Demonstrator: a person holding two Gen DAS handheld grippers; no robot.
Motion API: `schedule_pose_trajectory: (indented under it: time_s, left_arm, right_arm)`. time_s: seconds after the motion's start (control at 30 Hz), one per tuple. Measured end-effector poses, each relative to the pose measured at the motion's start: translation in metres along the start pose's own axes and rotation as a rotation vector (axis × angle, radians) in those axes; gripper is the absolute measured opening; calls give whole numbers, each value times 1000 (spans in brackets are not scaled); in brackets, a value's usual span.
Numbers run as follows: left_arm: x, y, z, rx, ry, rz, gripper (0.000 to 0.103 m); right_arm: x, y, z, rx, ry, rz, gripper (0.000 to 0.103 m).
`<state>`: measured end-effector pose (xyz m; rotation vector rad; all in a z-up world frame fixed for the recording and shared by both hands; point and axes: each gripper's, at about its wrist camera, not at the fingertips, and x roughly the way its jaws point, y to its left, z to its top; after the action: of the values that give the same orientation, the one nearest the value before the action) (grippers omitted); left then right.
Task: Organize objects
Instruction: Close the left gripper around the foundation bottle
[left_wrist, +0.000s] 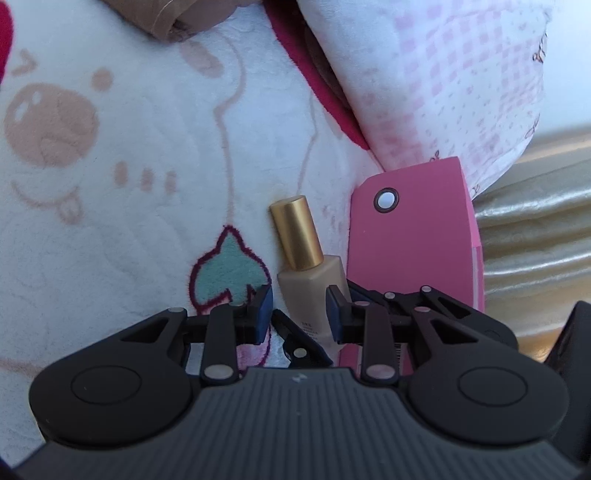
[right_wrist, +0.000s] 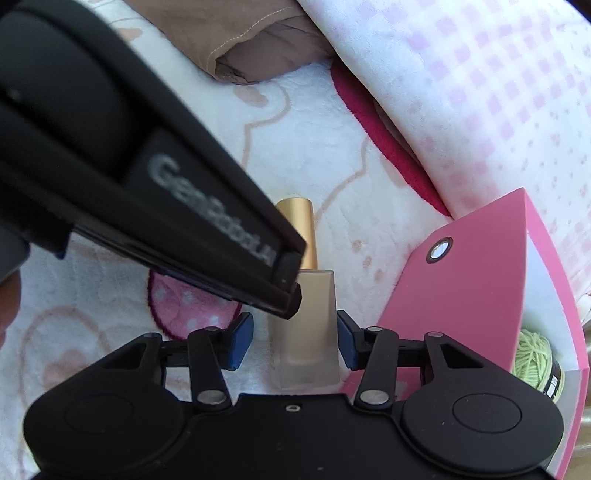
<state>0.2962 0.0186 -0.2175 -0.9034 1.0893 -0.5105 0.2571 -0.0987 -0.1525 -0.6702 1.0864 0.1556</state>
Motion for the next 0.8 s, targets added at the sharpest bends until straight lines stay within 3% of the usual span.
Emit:
schedule_pose_trajectory:
  time_s: [0.33,0.4,0.47,0.63,0.7,0.8]
  left_arm:
    - [-12,16,9,-71,-33,-45,29]
    - [-15,18,10,-85,-39,-52,29]
    - [-18,19,11,-84,-45,-50,29]
    - [-26,14,14,-63,-52,-39,29]
    - [-31,10,14,-41,-59,-23,29]
    - [-38,4,16,-4,-56,2,29]
  right_arm:
    - [-2,0,-8,16,-23,16,54]
    - [-3,0,-10,20,-19,23,51]
    - [-7,-3,-13,35,-23,51,41]
    - [-18,-7,-22,120,-27,78,40]
    - [-25,-14,-25,211,-22,155,40]
    - [-29,-26,-32,395,-4,359,40]
